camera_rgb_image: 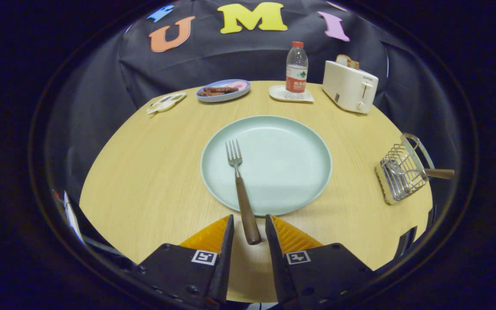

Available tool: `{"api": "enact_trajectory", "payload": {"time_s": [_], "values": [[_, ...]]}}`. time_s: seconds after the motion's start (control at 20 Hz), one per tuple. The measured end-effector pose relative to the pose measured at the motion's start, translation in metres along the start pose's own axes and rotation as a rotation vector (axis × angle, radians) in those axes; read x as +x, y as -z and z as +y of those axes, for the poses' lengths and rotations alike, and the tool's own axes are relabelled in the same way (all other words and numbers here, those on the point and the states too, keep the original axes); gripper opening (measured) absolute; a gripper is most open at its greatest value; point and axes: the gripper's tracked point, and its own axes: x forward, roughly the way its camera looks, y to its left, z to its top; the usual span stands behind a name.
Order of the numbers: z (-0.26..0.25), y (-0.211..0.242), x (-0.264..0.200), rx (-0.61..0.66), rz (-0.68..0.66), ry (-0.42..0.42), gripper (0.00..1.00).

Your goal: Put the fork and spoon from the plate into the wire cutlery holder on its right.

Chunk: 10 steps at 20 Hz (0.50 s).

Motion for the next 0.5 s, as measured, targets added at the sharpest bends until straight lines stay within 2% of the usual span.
{"api": "enact_trajectory", "payload": {"time_s": [0.05,0.15,0.25,0.3,0.4,0.45,0.5], "values": [[0.003,0.001,0.002,0.009,0.007,-0.007,0.41],[0.006,-0.001,0.003,0.023,0.016,-0.009,0.18],[0.009,0.000,-0.001,0.013,0.026,-0.013,0.19],[0.007,-0.001,-0.005,0.002,0.033,-0.011,0.08],[0.012,0.001,-0.013,-0.007,0.055,-0.038,0.08],[0.006,0.000,-0.018,-0.012,0.055,-0.017,0.08],[0.004,-0.003,-0.024,-0.018,0.068,-0.022,0.01]]}}
